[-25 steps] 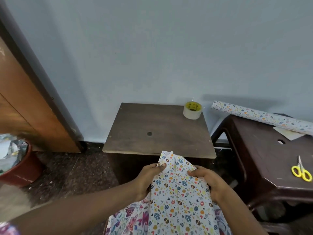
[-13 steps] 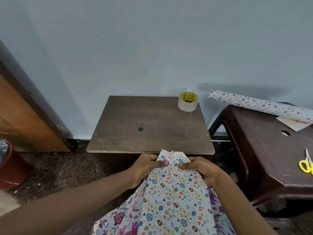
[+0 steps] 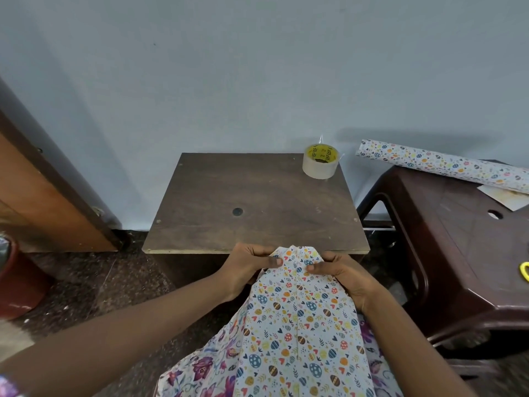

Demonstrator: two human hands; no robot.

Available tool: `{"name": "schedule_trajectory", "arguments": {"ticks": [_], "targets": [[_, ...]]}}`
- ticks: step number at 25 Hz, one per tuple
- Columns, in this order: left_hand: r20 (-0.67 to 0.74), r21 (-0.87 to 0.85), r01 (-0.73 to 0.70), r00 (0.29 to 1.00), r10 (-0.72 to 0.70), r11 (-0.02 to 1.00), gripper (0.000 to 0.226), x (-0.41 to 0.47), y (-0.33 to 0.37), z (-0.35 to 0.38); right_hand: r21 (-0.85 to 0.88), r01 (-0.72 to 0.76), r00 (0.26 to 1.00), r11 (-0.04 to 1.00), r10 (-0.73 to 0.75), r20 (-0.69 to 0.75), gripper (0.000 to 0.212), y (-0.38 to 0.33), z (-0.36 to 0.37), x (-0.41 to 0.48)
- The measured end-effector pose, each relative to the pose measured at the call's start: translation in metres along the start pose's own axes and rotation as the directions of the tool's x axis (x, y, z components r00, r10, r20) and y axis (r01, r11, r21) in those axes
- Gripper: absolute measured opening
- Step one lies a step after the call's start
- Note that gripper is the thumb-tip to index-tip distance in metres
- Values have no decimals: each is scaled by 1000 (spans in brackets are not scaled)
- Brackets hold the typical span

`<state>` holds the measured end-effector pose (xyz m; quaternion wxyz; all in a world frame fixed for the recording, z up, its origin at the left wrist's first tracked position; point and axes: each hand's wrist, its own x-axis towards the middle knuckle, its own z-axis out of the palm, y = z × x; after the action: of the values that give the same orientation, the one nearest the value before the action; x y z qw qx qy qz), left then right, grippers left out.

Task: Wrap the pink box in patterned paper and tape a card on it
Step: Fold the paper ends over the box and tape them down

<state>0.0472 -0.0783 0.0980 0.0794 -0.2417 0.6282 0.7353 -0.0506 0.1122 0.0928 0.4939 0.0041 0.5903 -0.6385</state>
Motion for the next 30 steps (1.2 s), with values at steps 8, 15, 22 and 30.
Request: {"name": "schedule_trajectory", "arguments": {"ticks": [8, 15, 22, 30], "targets": [[126, 132, -150, 983, 134, 980, 28, 3, -6, -9, -15, 135, 990, 991, -136, -27, 18, 9, -3, 7], [197, 229, -206, 967, 162, 951, 43, 1, -1, -13, -95, 175, 985, 980, -173, 30, 33, 7, -10, 2], [255, 394, -197, 962, 100, 898, 13, 1, 13, -10, -251, 167, 986, 953, -166, 27, 26, 5, -9, -1], [188, 536, -139, 981, 42, 832, 38, 5, 27, -10, -513, 24, 1000, 858, -17, 20, 26, -20, 0, -5]]}}
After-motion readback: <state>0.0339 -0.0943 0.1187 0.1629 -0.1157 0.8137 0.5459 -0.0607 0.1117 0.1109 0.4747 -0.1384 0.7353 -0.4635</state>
